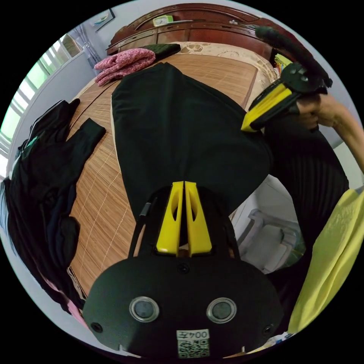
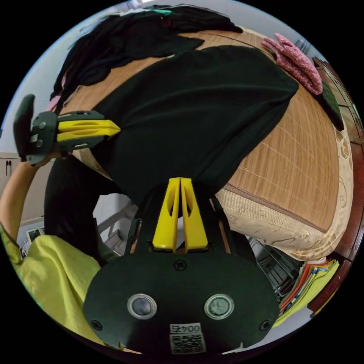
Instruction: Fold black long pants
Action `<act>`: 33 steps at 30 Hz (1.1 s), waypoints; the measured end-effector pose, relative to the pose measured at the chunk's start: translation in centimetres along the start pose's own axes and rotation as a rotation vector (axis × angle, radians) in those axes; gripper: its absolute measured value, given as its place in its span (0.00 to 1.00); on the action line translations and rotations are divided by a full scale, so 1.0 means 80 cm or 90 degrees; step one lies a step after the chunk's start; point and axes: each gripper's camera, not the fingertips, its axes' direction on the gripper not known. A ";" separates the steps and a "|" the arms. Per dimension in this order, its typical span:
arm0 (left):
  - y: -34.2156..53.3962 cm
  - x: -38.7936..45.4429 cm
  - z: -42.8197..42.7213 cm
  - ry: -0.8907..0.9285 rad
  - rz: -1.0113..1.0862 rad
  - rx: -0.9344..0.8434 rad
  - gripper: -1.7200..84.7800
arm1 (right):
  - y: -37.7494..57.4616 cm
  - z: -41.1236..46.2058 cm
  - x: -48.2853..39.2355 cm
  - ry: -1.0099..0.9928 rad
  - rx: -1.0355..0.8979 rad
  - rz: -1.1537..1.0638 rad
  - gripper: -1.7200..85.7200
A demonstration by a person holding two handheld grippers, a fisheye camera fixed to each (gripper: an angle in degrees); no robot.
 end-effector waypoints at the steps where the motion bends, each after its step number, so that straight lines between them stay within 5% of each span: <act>1: 0.002 -0.004 0.001 0.014 -0.020 -0.002 0.03 | 0.001 0.001 -0.001 0.005 0.002 0.006 0.01; 6: 0.016 -0.012 0.004 0.036 -0.045 0.009 0.04 | 0.024 0.008 0.002 0.016 0.062 -0.011 0.03; 11: 0.040 -0.025 0.004 0.095 -0.098 0.054 0.12 | 0.065 -0.017 0.029 -0.115 0.202 0.019 0.15; 20: 0.146 -0.068 -0.038 0.116 -0.204 0.144 0.20 | 0.157 -0.041 0.102 -0.265 0.339 0.139 0.19; 29: 0.224 -0.113 -0.030 0.128 -0.222 0.110 0.20 | 0.188 0.048 0.164 -0.499 0.211 0.314 0.18; 33: 0.222 -0.130 -0.019 0.149 -0.215 0.105 0.20 | 0.185 0.076 0.173 -0.500 0.151 0.324 0.19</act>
